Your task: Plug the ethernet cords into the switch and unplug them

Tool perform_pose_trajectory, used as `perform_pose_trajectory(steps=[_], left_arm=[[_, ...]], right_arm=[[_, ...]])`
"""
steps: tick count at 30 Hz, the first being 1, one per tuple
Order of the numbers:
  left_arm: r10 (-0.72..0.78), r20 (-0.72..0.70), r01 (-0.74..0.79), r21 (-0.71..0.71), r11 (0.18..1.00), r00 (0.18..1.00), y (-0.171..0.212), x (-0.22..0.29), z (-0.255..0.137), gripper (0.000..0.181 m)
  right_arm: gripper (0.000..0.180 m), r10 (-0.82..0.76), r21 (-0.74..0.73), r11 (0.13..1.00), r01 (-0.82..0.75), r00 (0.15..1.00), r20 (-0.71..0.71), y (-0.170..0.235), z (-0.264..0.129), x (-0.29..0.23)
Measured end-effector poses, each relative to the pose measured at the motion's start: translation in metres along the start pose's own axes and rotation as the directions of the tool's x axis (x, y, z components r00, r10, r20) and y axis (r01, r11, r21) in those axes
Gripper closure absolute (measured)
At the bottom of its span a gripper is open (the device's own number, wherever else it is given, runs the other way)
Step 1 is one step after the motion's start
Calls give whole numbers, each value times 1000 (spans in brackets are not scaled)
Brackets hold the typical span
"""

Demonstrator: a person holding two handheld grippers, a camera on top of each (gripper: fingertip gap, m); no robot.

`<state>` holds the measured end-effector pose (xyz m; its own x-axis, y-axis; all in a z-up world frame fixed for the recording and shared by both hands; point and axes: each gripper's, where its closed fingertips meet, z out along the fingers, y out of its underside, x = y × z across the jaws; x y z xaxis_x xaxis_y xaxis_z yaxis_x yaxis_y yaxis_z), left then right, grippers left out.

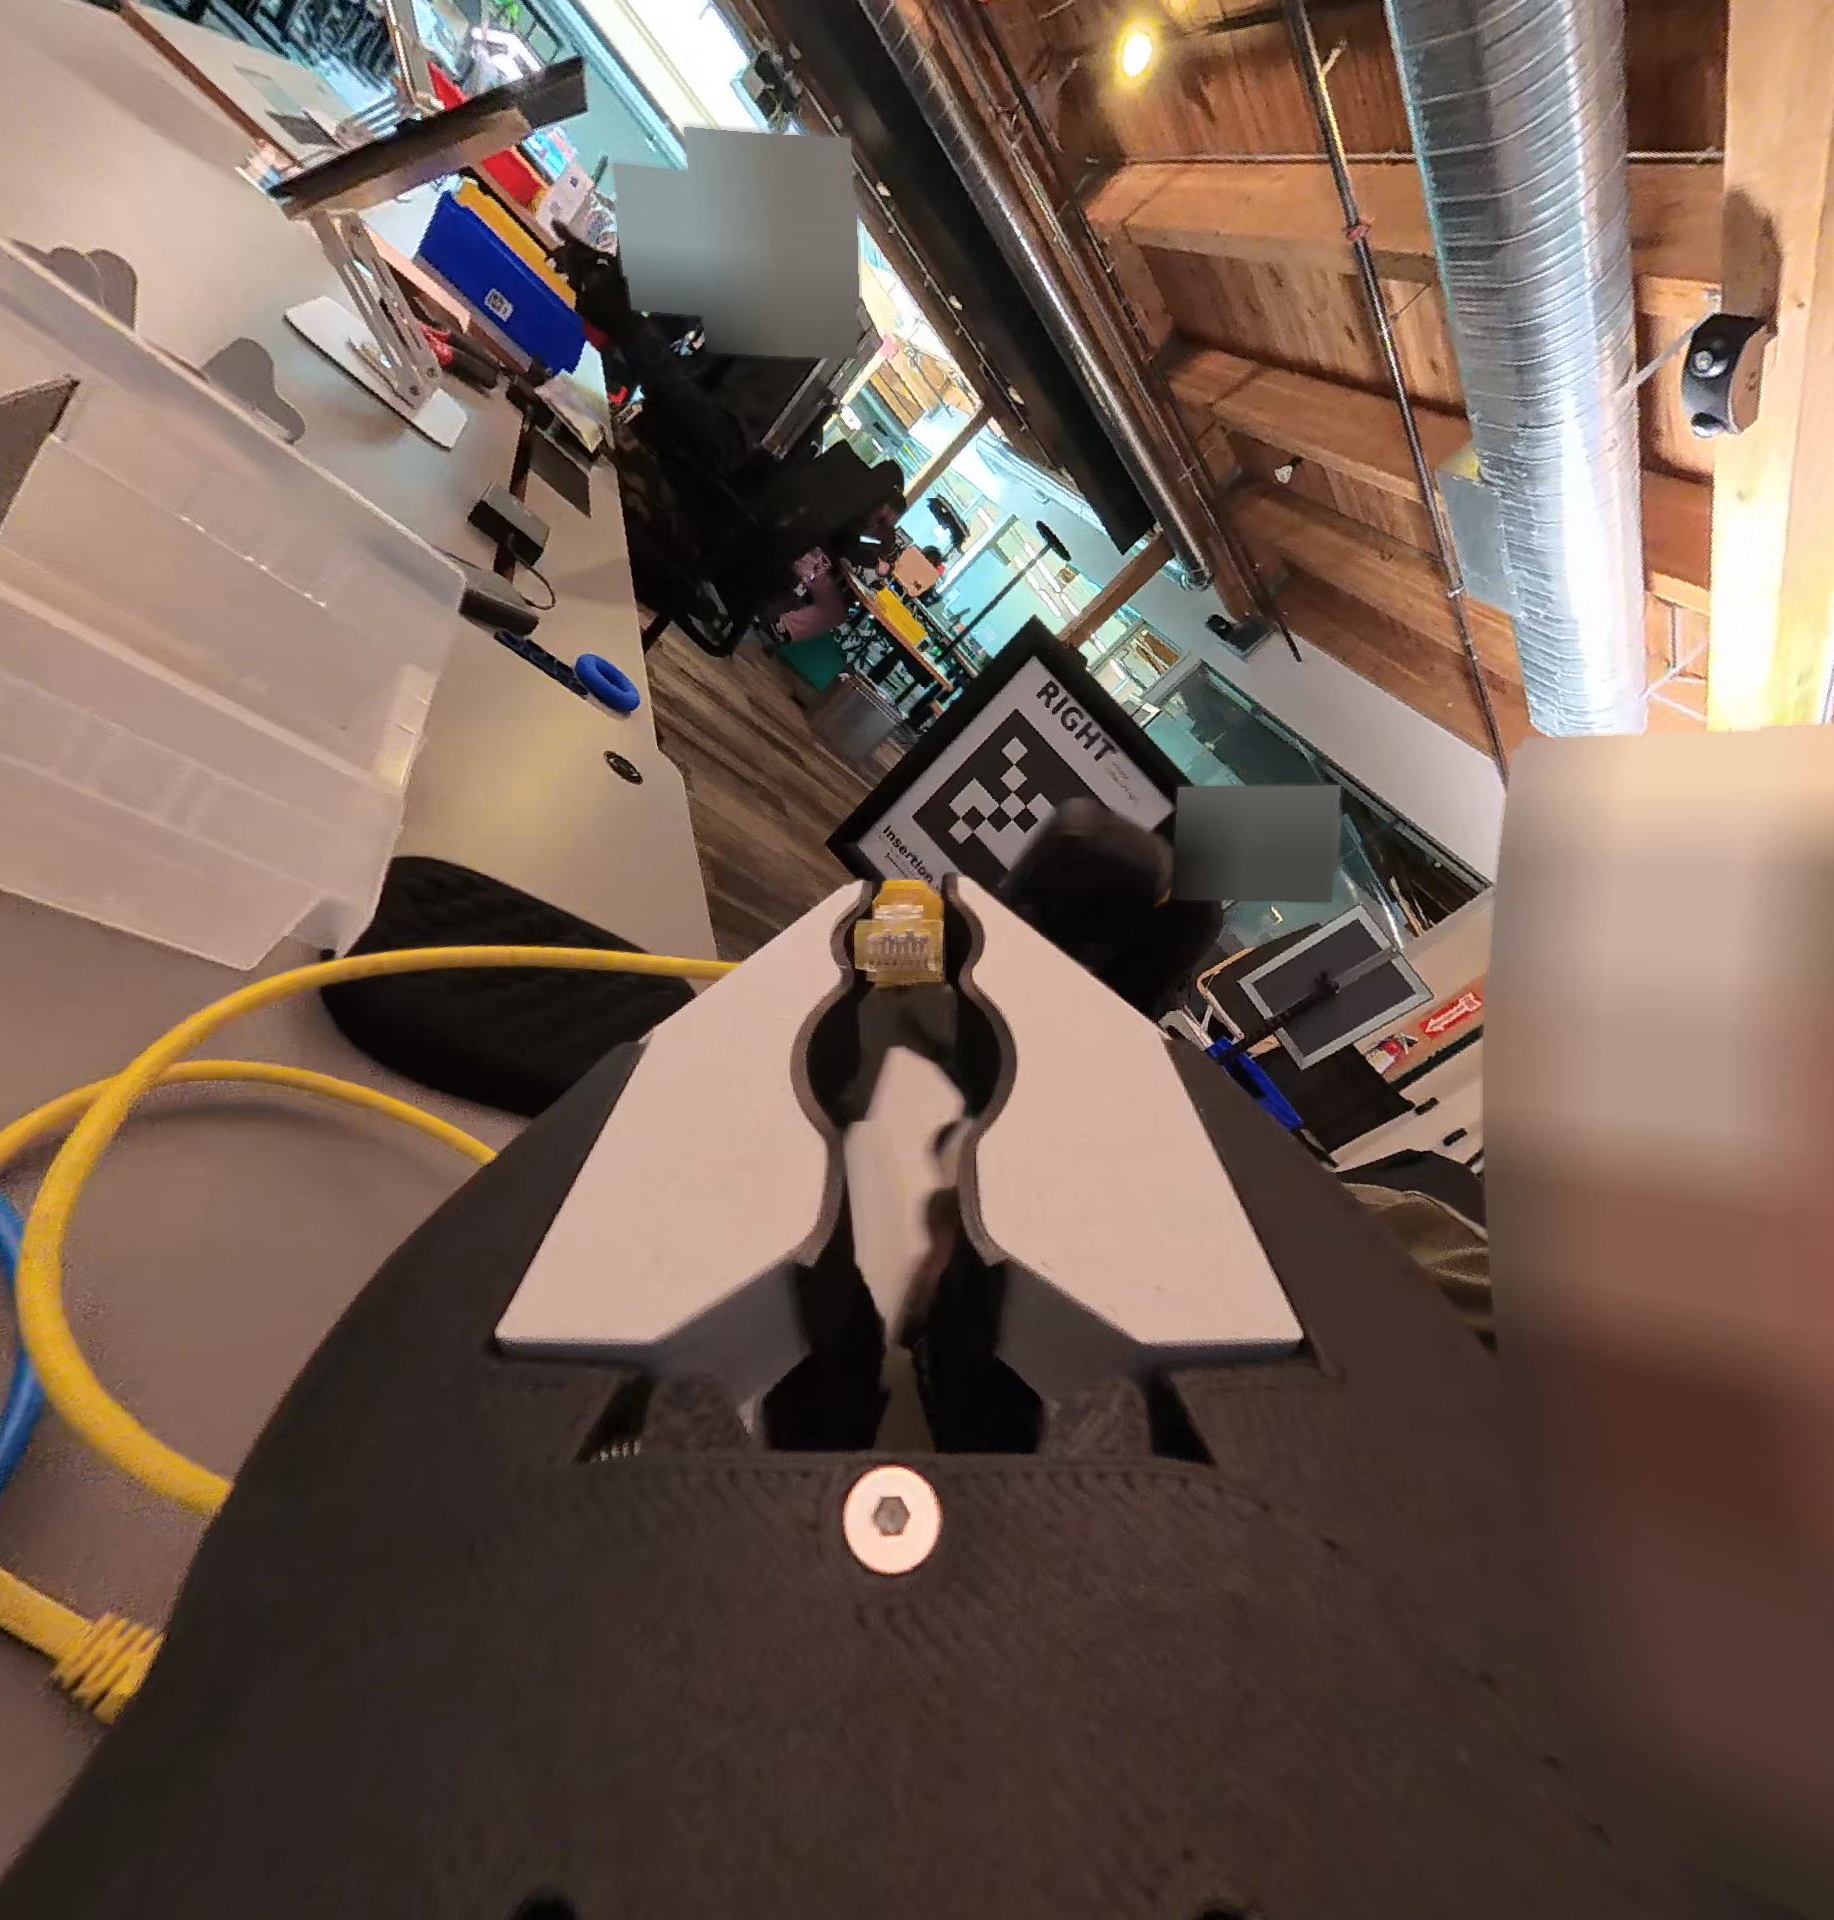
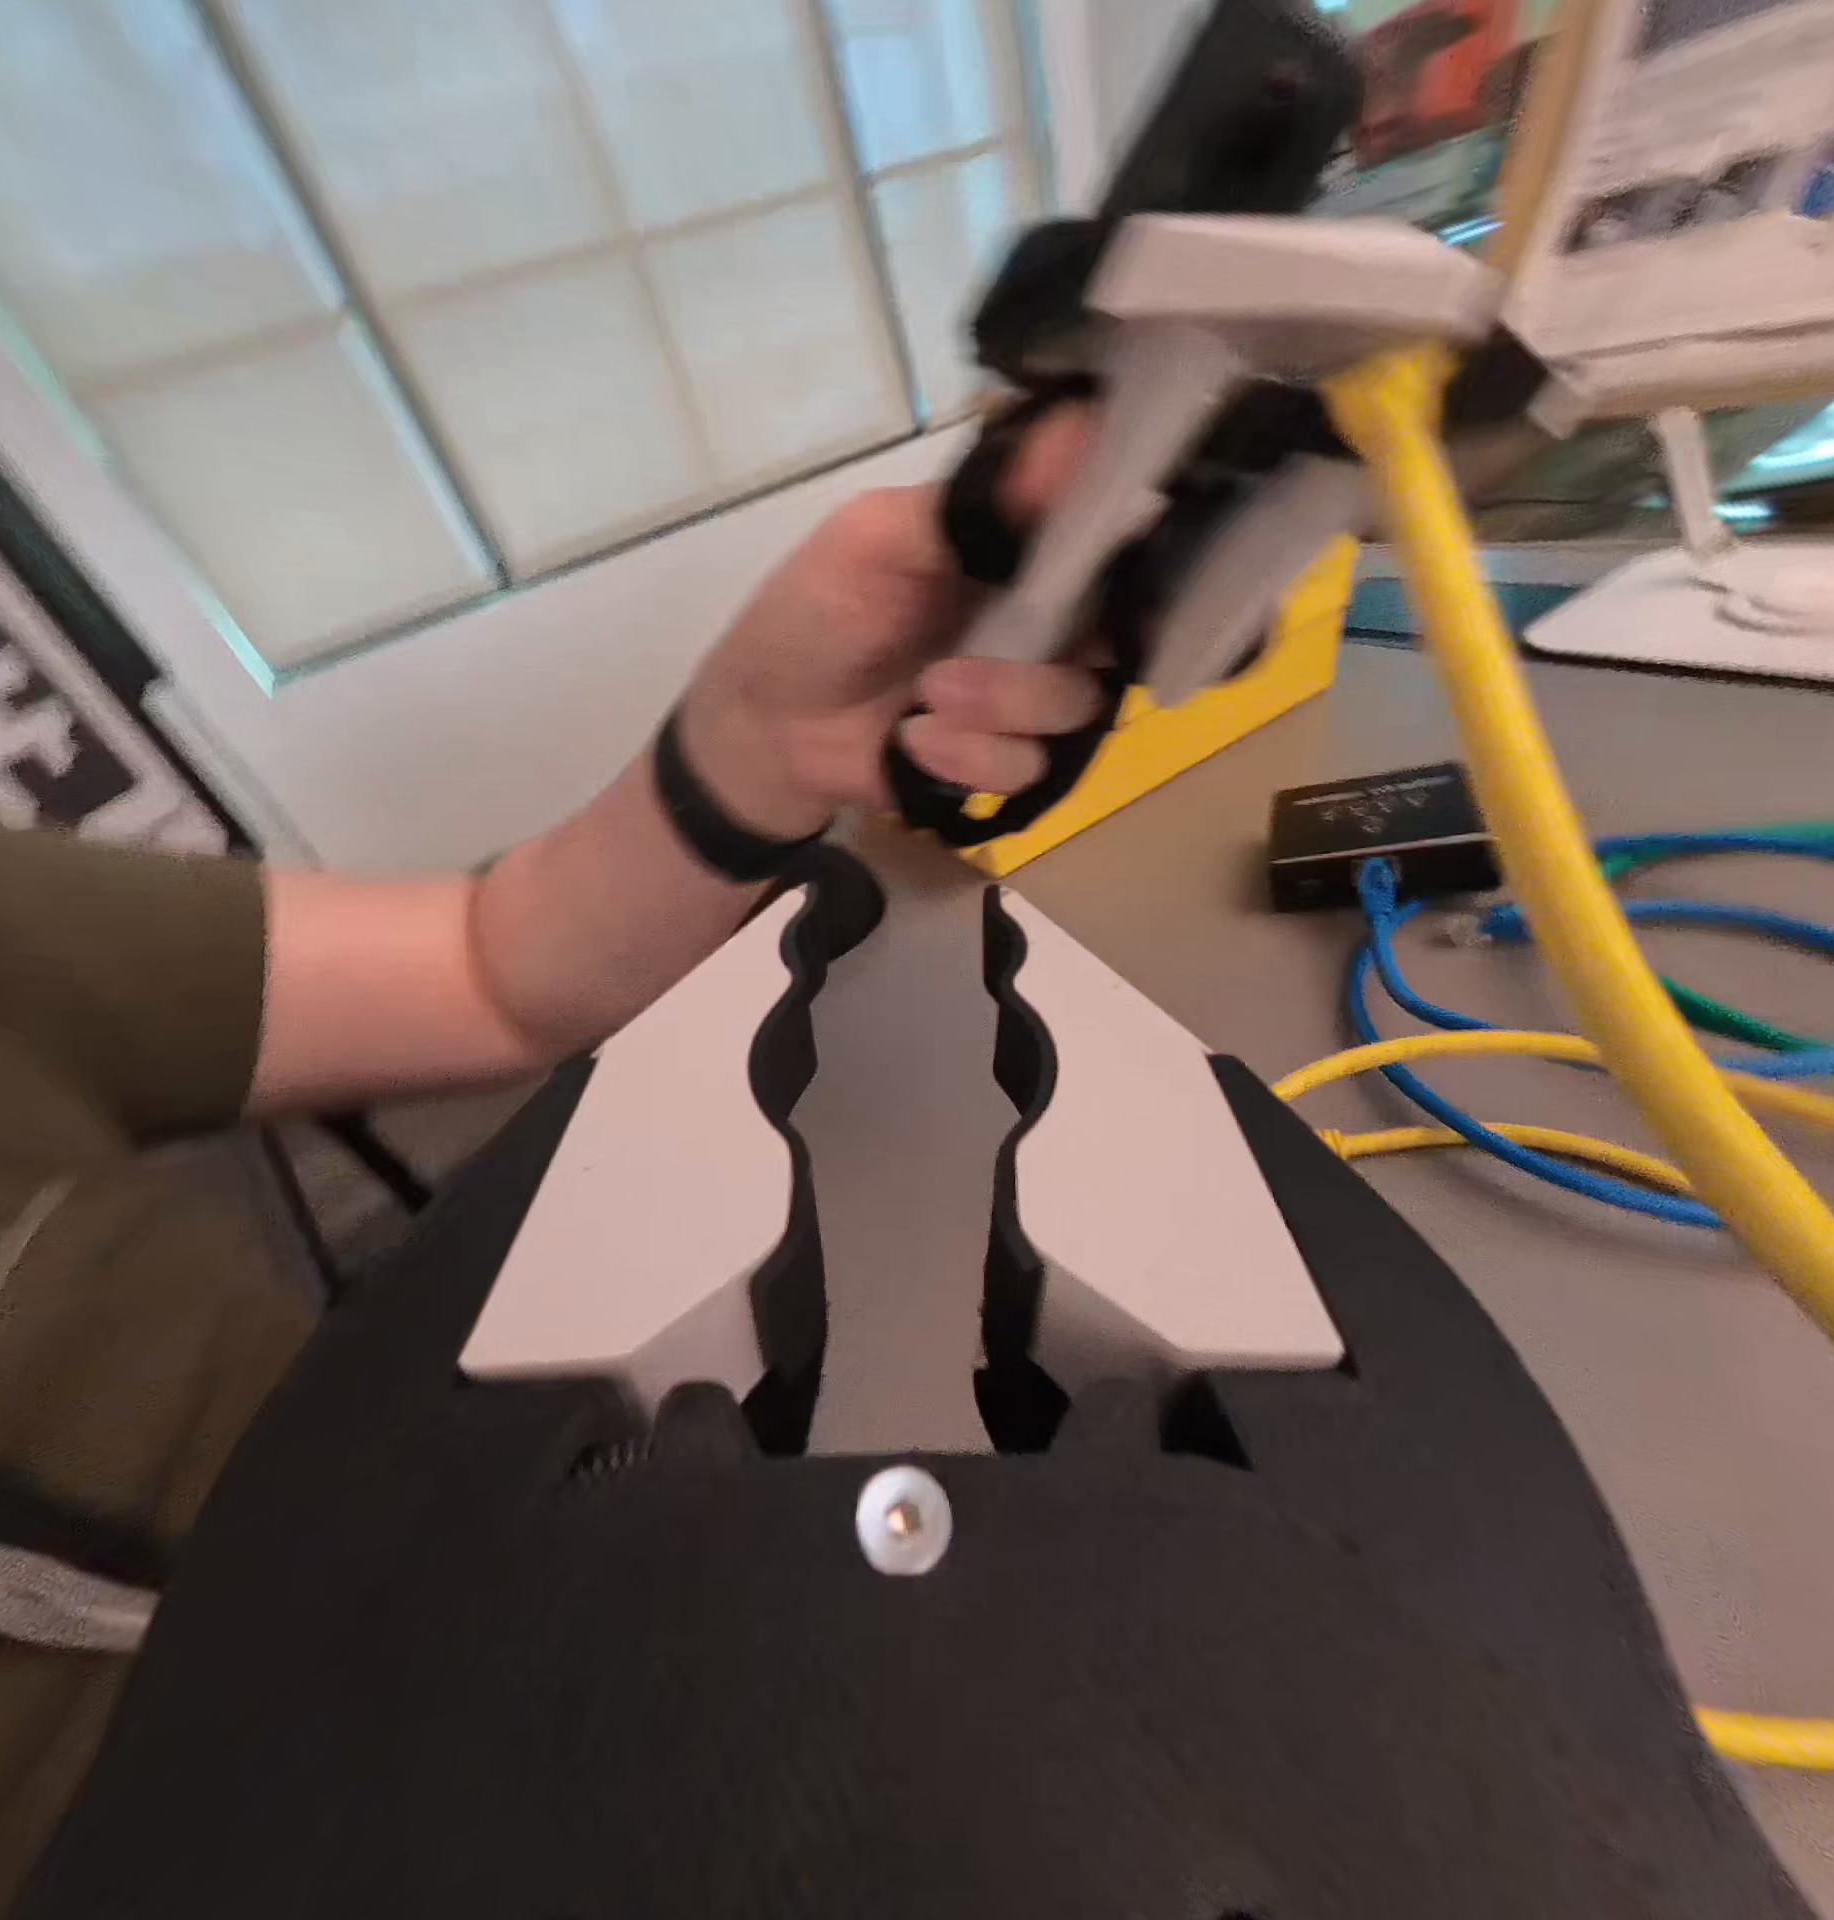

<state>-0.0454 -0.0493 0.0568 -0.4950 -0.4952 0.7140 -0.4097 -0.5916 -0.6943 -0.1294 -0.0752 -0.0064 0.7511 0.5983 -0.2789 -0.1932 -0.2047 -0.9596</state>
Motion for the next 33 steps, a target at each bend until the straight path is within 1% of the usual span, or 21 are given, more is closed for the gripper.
perform_pose_trajectory(steps=[2, 3, 6, 8, 11, 13, 15, 16, 21, 24, 26, 29, 30, 31, 33], left_arm=[[33, 5, -33, 8, 999, 999, 0, 6, 2, 170], [54, 15, -54, 8, 998, 998, 0, 8, 4, 171], [102, 33, -101, -17, 995, 994, 4, 13, 8, 170], [112, 30, -111, -20, 994, 993, 5, 16, 10, 170], [119, 26, -118, -37, 992, 993, 7, 17, 10, 171], [126, 20, -125, -62, 990, 992, 10, 18, 11, 170], [144, 20, -142, -92, 986, 989, 13, 19, 12, 170], [158, 21, -155, -108, 982, 987, 15, 20, 13, 170], [239, -28, -240, -189, 952, 971, 25, 31, 16, 170], [322, -59, -326, -229, 917, 945, 30, 40, 15, 171], [343, -72, -350, -257, 901, 937, 34, 44, 13, 170], [331, -137, -357, -285, 890, 934, 40, 56, 11, 158], [325, -135, -351, -291, 890, 936, 40, 56, 10, 159], [334, -124, -356, -297, 886, 934, 40, 55, 10, 164], [373, -109, -387, -311, 868, 922, 42, 52, 9, 165]], right_arm=[[150, 96, 93, 992, -90, 994, -61, -2, 7, 29], [150, 114, 152, 984, -97, 988, -107, -8, 5, 44], [142, 88, 366, 930, -29, 986, -144, -44, -10, 60], [135, 74, 462, 887, -18, 992, -102, -64, -20, 56], [139, 80, 546, 833, -90, 996, 42, -83, -33, 43], [145, 91, 545, 829, -126, 992, 91, -85, -38, 40], [155, 105, 520, 844, -129, 992, 76, -83, -39, 44], [164, 108, 506, 854, -121, 993, 55, -81, -39, 46], [166, 63, 437, 894, -99, 993, 97, -79, -45, 35], [166, 28, 425, 902, -71, 994, 106, -80, -46, 26], [166, 10, 413, 909, -56, 994, 112, -78, -44, 20], [169, -2, 418, 906, -60, 989, 147, -81, -46, 13], [169, 2, 415, 908, -66, 988, 152, -80, -46, 13], [169, -4, 413, 909, -59, 989, 150, -80, -46, 13], [169, -23, 411, 911, -35, 990, 136, -79, -45, 12]])
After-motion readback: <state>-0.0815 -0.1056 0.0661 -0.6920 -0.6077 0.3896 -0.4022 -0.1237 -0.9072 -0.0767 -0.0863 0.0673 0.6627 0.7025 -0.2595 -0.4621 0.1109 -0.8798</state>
